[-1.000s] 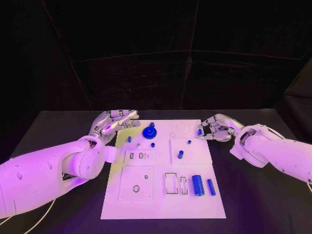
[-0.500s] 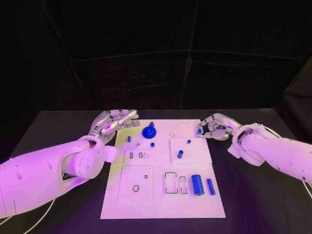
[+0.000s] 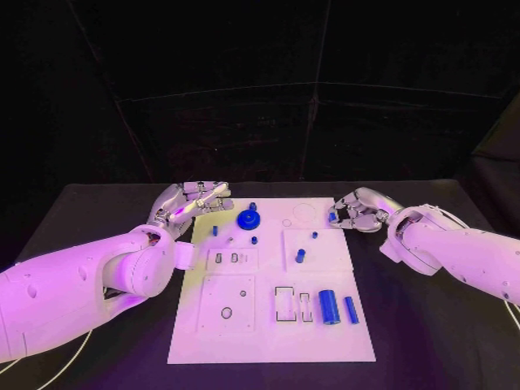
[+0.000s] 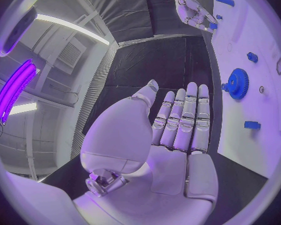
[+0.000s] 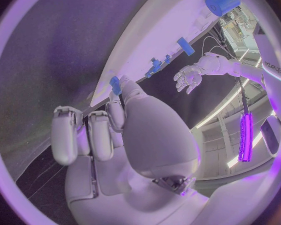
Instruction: Assemble the parts on the task board
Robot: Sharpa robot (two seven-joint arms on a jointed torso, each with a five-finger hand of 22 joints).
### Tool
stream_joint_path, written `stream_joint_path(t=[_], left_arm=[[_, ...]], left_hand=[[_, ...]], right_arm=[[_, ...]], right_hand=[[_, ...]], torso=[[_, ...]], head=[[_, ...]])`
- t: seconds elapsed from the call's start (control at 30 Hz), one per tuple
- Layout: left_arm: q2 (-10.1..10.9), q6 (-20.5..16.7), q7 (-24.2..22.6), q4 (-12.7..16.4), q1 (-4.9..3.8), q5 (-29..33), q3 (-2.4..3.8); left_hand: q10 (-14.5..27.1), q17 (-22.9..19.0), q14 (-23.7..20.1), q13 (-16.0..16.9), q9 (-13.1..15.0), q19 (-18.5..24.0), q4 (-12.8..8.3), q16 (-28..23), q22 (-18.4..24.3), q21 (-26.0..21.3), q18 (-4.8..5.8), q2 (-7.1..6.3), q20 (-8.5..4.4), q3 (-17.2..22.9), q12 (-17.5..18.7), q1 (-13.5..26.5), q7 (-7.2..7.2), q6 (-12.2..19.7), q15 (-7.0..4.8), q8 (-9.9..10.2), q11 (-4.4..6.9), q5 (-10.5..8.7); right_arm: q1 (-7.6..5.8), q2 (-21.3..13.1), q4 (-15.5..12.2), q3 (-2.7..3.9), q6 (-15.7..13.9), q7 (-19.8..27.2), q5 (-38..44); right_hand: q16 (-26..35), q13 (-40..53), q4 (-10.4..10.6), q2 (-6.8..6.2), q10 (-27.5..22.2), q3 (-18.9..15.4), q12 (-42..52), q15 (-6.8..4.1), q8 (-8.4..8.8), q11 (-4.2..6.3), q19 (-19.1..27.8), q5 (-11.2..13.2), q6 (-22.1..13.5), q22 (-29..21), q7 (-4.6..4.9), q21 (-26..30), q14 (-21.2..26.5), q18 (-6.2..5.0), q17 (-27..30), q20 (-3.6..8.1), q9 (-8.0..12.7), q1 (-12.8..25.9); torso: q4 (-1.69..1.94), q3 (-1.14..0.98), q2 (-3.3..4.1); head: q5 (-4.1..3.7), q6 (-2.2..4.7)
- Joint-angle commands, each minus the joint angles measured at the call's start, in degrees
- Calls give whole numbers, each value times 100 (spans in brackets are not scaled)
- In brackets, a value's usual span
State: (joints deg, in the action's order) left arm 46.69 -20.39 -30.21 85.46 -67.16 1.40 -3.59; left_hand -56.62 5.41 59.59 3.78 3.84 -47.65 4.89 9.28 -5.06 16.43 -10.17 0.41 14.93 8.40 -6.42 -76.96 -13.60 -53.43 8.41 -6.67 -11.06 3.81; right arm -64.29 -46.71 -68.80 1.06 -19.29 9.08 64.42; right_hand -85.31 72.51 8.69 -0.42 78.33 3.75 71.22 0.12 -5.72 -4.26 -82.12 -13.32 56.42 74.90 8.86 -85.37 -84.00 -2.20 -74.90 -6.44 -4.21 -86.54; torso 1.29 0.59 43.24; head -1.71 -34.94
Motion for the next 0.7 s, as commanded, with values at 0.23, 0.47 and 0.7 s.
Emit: stream_joint_path(t=[0.23,0.47,0.7], left_arm=[[-7,77,-47,2,-6,-7,5],[-3,77,-45,5,-6,-7,5],[5,77,-46,10,-6,-7,5]], left_hand=[[37,-8,12,-3,-1,-40,-42,-36,8,-40,-36,44,-2,-3,38,-29,-38,35,8,35,7,33],[37,-8,12,-3,-1,-40,-42,-36,8,-40,-36,44,-2,-3,38,-29,-38,35,8,35,7,33],[37,-8,12,-3,-1,-40,-42,-36,8,-40,-36,44,-2,-3,38,-29,-38,35,8,35,7,33]], right_arm=[[-7,0,-7,2,-30,-33,-10],[-7,3,-6,2,-61,-70,15],[-7,17,-34,3,-369,-100,40]], right_hand=[[2,-9,-41,41,33,106,11,-85,-101,104,-13,-2,205,499,-63,-4,-394,-23,-543,56,-20,14],[-3,9,-102,61,59,193,21,-143,-210,177,-38,4,455,532,-154,-17,-399,-16,-560,105,-54,30],[-15,36,-165,96,96,271,41,-201,-295,243,-73,16,628,577,-232,-36,-407,-6,-591,159,-92,41]], torso=[[1,1,-2],[-1,1,-3],[-3,-3,-3]], head=[[-4,-10],[-8,-17],[-5,-12]])
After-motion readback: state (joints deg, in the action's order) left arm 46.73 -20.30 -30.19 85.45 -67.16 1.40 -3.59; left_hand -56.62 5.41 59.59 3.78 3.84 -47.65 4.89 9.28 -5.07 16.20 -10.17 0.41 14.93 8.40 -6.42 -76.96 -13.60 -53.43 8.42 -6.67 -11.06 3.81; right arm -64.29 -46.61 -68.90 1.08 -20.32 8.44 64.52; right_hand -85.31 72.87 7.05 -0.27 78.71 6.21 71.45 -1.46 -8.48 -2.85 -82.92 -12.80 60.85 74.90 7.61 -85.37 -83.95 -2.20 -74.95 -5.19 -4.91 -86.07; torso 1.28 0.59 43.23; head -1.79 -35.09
